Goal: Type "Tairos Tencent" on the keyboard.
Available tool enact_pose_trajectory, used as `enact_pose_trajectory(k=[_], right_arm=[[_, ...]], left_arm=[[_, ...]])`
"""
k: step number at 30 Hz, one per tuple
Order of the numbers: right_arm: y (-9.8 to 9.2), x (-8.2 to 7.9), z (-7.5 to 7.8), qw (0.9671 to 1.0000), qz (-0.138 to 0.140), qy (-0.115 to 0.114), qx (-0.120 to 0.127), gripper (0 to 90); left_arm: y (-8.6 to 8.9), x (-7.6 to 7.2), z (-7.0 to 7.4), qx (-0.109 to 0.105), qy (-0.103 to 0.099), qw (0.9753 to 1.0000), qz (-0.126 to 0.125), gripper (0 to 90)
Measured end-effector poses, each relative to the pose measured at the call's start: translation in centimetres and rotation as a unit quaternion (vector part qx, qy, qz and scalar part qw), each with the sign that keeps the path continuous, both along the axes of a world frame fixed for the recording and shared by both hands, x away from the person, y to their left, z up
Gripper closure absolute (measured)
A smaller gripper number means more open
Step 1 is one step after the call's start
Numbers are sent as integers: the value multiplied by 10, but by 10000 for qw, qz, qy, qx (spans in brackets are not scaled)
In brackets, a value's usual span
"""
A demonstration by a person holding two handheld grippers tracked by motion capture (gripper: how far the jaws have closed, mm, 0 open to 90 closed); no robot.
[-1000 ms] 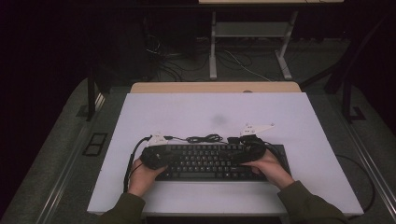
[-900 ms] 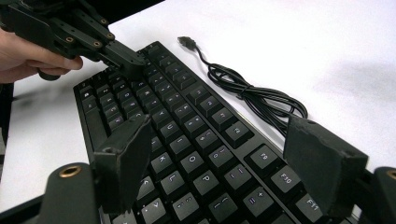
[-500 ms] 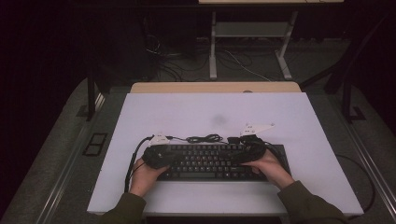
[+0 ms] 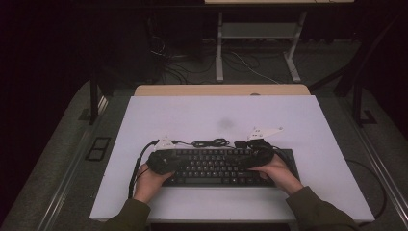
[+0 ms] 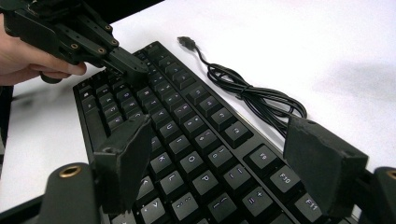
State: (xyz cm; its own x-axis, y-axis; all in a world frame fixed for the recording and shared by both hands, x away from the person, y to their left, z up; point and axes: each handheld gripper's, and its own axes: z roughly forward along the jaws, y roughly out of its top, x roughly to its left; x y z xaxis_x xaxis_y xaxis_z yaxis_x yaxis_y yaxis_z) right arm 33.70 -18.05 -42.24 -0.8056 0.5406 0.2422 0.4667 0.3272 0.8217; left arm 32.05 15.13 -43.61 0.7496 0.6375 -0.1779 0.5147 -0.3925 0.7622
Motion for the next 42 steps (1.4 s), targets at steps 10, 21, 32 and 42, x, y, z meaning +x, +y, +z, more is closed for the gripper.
enact_pose_trajectory(k=[10,21,32,42], right_arm=[[1,1,1,9999,9,108,5,234],[9,4,1,9997,168,197,-49,235],[18,6,1,9993,286,256,-25,369],[27,7,4,9989,386,281,-38,529]], left_arm=[[5,-4,5,-161,-51,9998,41,855],[7,-9,6,-153,-88,9998,15,622],[4,-12,5,-107,-172,9998,46,327],[-2,-18,7,-198,-171,9996,-85,219]])
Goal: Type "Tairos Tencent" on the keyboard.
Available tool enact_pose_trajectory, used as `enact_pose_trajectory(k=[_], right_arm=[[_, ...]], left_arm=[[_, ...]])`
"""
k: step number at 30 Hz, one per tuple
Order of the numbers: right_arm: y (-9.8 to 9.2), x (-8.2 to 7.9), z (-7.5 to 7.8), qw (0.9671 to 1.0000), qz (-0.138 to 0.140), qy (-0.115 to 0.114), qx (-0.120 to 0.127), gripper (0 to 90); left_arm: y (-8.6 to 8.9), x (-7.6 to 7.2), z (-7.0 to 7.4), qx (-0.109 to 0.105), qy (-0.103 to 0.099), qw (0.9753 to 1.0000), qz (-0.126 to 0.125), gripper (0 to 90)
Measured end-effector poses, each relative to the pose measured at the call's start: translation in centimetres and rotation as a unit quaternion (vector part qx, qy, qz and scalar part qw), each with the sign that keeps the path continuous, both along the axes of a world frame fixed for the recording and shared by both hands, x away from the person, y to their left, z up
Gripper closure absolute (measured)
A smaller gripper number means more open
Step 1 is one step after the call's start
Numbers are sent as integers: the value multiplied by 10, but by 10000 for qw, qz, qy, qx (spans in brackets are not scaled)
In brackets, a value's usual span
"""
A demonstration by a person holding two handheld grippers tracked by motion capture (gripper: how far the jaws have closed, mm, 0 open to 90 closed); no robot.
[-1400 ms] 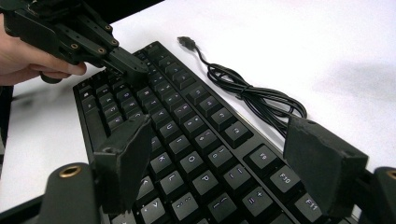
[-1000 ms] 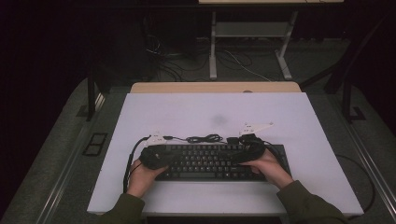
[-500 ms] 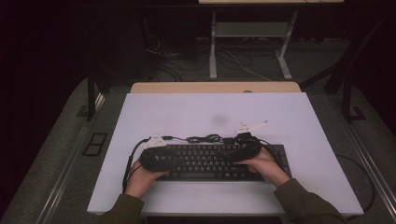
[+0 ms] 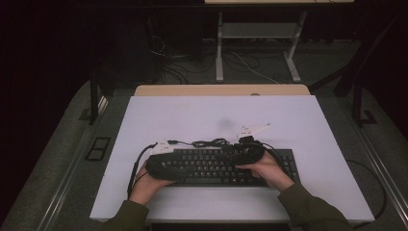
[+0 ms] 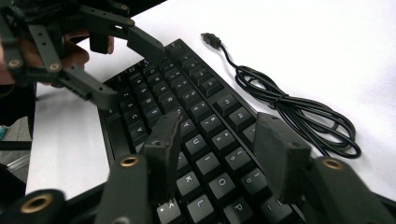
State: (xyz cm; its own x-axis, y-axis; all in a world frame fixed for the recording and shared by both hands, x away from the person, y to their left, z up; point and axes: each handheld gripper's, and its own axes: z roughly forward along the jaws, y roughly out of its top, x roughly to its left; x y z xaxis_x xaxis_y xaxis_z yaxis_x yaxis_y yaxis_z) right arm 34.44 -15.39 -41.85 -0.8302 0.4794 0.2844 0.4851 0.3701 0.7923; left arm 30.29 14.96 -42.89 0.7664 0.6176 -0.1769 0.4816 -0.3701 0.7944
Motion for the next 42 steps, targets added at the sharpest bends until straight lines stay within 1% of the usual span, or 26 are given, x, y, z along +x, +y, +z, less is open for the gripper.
enact_pose_trajectory(k=[3,6,8,12,14,20,24,29,42], right_arm=[[5,-1,0,10000,45,4,-25,573],[9,-2,0,10000,90,10,18,629],[12,-3,-2,9999,136,8,39,665],[17,-6,-3,9997,249,-45,-11,745],[18,-7,-3,9995,306,-67,-3,785],[21,-10,-4,9987,514,2,-30,893],[24,-13,-5,9977,667,19,-100,895],[29,-16,-7,9966,780,43,-246,895],[44,-22,-17,9937,898,40,-666,895]], left_arm=[[0,-2,0,-25,-16,10000,-24,211],[1,-4,0,-70,-48,10000,-6,207],[1,-5,-1,-55,-80,10000,-22,206],[-1,-7,-1,40,-167,9998,-113,192],[-1,-7,-2,15,-161,9998,-96,191],[0,-7,-3,-10,-166,9998,-115,184],[0,-7,-3,-3,-163,9998,-101,185],[0,-7,-4,16,-149,9998,-123,185],[0,-7,-5,20,-118,9999,-116,185]])
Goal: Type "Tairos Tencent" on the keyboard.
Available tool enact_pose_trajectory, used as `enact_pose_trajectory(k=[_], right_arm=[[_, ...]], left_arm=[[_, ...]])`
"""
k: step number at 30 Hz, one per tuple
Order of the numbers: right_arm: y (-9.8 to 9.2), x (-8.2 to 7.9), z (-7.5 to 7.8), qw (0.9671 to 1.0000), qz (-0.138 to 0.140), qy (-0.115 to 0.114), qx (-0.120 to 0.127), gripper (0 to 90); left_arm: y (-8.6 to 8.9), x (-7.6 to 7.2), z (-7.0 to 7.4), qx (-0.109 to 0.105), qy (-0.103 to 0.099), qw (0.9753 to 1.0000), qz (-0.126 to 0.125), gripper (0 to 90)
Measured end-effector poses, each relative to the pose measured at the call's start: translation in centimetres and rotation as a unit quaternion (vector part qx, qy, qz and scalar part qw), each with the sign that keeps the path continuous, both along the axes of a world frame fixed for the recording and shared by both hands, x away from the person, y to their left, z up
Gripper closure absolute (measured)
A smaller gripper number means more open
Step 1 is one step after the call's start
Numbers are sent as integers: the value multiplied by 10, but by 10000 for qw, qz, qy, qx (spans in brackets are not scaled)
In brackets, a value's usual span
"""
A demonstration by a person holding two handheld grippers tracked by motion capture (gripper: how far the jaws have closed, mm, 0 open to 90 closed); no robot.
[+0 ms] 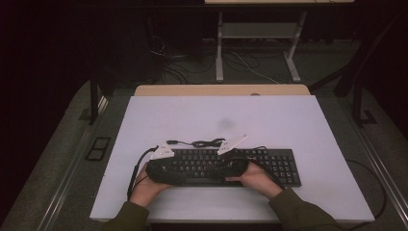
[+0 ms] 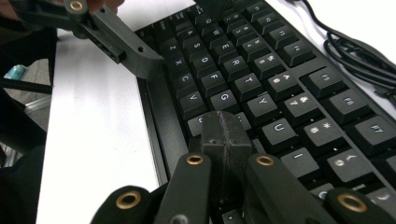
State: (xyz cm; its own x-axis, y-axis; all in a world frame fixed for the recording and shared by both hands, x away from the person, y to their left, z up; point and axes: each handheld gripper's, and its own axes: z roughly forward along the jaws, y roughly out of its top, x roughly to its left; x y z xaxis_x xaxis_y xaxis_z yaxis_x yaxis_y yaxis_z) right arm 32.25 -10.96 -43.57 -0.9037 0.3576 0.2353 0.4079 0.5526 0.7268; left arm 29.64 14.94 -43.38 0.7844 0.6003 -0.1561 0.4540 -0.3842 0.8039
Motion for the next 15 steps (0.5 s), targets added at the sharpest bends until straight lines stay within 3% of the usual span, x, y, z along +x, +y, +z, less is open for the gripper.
enact_pose_trajectory(k=[15], right_arm=[[3,-1,-3,9999,-5,-52,-131,894]], left_arm=[[1,1,1,-2,-15,10000,-9,186]])
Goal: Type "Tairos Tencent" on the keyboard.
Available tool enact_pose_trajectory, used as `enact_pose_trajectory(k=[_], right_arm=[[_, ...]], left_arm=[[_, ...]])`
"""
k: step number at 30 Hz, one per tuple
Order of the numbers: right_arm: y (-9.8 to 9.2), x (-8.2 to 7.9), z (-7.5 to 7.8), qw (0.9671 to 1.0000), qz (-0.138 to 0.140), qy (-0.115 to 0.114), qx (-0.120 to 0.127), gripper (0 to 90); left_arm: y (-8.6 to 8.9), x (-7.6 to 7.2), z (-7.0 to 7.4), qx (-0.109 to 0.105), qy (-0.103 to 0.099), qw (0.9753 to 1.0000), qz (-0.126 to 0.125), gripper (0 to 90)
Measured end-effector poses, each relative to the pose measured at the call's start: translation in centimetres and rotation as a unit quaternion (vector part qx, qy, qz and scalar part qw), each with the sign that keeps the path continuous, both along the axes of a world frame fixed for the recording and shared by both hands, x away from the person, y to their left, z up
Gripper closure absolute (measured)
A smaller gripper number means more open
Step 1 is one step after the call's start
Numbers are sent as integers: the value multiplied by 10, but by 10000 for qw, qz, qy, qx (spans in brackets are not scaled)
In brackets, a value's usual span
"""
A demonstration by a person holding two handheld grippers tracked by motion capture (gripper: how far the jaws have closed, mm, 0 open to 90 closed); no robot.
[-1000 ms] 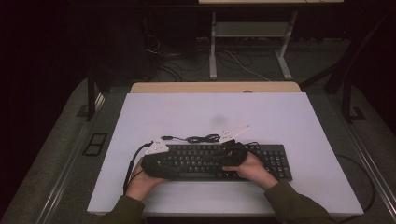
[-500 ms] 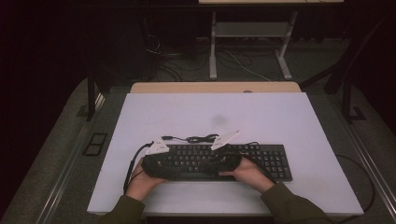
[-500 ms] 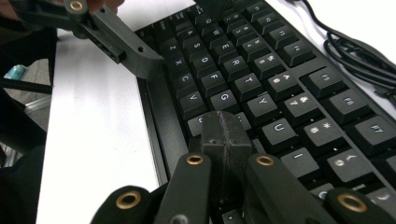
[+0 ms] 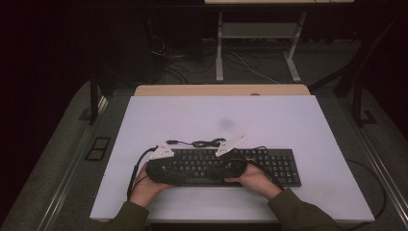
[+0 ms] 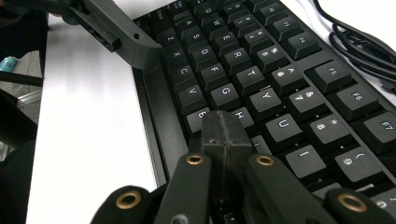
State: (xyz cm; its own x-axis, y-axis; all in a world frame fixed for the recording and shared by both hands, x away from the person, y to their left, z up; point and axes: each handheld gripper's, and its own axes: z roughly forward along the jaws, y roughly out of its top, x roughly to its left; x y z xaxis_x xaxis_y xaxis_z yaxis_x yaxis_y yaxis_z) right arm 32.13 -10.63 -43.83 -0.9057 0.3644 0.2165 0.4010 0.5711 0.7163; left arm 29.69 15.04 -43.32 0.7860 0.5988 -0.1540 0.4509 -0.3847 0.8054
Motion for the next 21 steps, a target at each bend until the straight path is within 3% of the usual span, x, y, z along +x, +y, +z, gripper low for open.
enact_pose_trajectory(k=[10,21], right_arm=[[-8,3,7,9995,-94,24,304,859],[-21,9,13,9980,-317,24,553,625]], left_arm=[[1,0,2,-38,-5,10000,4,225],[2,0,3,-45,32,10000,22,317]])
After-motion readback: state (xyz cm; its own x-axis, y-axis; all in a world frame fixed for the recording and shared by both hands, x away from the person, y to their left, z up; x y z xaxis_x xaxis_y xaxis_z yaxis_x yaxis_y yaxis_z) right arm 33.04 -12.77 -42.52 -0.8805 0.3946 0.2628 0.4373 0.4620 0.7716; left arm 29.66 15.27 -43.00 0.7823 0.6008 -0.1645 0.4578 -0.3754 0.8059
